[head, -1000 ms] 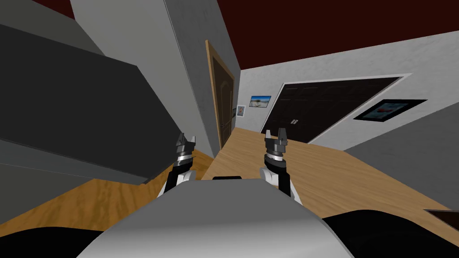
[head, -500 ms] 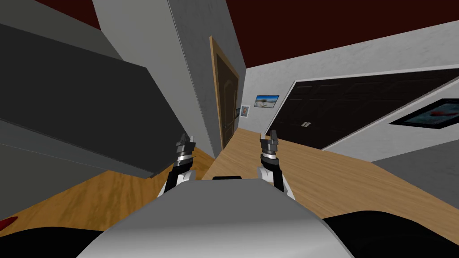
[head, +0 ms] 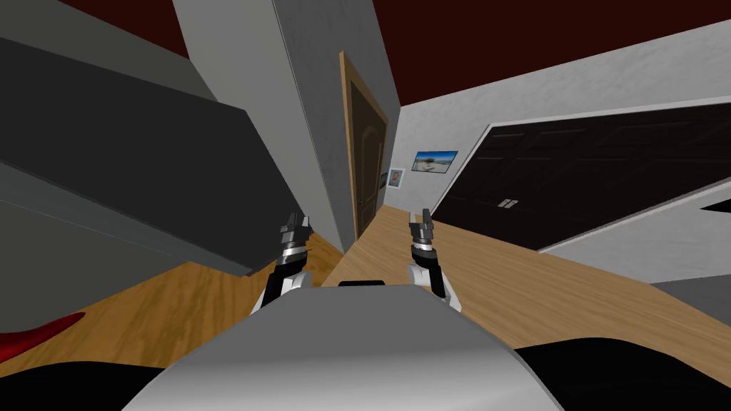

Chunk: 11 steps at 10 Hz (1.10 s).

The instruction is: Pull the door open

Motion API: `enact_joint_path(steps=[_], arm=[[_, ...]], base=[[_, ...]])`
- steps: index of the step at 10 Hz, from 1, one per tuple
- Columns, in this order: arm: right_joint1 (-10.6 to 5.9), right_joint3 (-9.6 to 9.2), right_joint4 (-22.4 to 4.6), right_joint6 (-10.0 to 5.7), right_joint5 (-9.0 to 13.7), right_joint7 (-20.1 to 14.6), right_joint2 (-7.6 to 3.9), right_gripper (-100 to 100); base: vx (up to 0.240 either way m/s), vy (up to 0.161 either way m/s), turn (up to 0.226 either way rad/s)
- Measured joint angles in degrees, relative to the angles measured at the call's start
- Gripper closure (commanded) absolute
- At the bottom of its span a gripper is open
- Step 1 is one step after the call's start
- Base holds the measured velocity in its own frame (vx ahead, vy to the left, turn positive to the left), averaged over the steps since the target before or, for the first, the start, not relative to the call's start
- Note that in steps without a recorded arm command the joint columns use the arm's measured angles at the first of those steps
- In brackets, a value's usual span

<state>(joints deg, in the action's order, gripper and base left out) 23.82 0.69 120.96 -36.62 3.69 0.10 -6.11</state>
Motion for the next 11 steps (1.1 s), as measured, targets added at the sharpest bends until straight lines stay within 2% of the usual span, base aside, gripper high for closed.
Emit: enact_joint_path(steps=[3,6,8,11], arm=[[-1.12,-0.99,-4.2,-1.00,0.0,-0.9,-1.08,-100],[-2.22,-1.50,-8.5,-1.93,0.4,-2.3,-2.74,-100],[-3.71,-2.41,-12.1,-2.45,0.2,-2.8,-3.26,-100],[-5.97,-3.00,-16.9,-2.60,0.5,-4.0,-4.87,-100]], base=[[0.087,-0.061,0.163],[0.080,-0.060,0.177],[0.087,-0.064,0.174],[0.071,-0.073,0.199]])
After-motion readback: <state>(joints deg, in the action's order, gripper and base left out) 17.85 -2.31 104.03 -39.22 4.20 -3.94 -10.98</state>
